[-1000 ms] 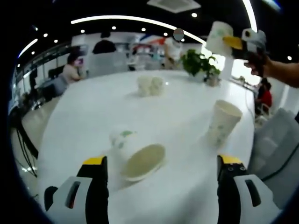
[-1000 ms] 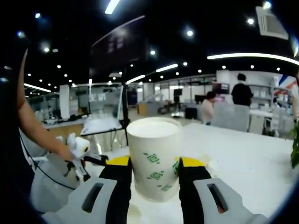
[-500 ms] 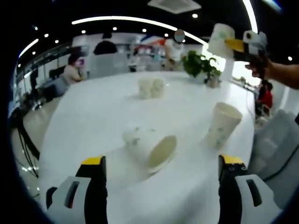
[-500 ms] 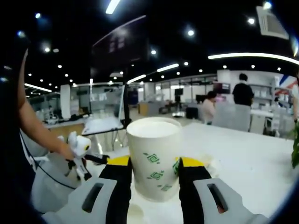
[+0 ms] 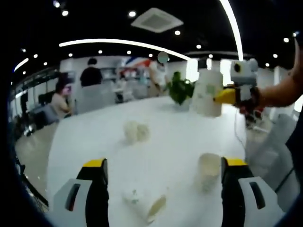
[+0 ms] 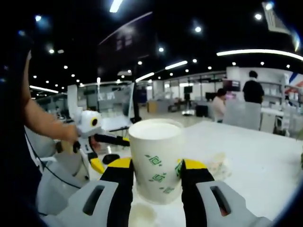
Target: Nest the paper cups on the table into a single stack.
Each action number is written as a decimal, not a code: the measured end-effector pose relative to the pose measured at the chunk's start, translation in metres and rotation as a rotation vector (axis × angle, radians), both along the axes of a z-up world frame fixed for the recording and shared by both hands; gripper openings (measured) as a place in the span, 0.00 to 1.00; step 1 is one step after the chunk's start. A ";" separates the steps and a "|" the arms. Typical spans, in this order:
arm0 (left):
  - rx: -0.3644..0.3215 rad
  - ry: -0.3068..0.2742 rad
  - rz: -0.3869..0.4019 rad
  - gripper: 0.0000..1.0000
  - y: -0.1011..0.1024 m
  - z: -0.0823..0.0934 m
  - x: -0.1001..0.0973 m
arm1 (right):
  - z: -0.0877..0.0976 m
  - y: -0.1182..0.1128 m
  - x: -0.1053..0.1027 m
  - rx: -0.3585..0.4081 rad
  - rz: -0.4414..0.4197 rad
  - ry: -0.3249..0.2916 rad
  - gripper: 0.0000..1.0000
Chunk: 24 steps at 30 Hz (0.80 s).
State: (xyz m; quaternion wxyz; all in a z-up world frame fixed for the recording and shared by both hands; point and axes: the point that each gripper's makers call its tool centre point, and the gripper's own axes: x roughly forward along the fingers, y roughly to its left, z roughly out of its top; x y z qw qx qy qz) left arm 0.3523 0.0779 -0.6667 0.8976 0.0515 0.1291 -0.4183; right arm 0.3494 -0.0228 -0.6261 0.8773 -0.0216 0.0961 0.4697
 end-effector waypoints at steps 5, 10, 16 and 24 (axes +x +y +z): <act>-0.024 -0.040 -0.060 0.98 -0.025 0.031 0.001 | -0.001 0.004 -0.007 -0.003 0.032 0.005 0.36; -0.053 -0.042 -0.118 0.93 -0.045 0.047 -0.003 | -0.003 0.007 -0.013 -0.001 0.059 0.017 0.36; -0.086 -0.043 -0.137 0.87 -0.056 0.061 -0.006 | -0.009 0.010 -0.020 -0.018 0.091 0.034 0.36; -0.086 -0.004 -0.211 0.66 -0.080 0.065 -0.020 | -0.014 0.023 -0.034 -0.066 0.156 0.019 0.36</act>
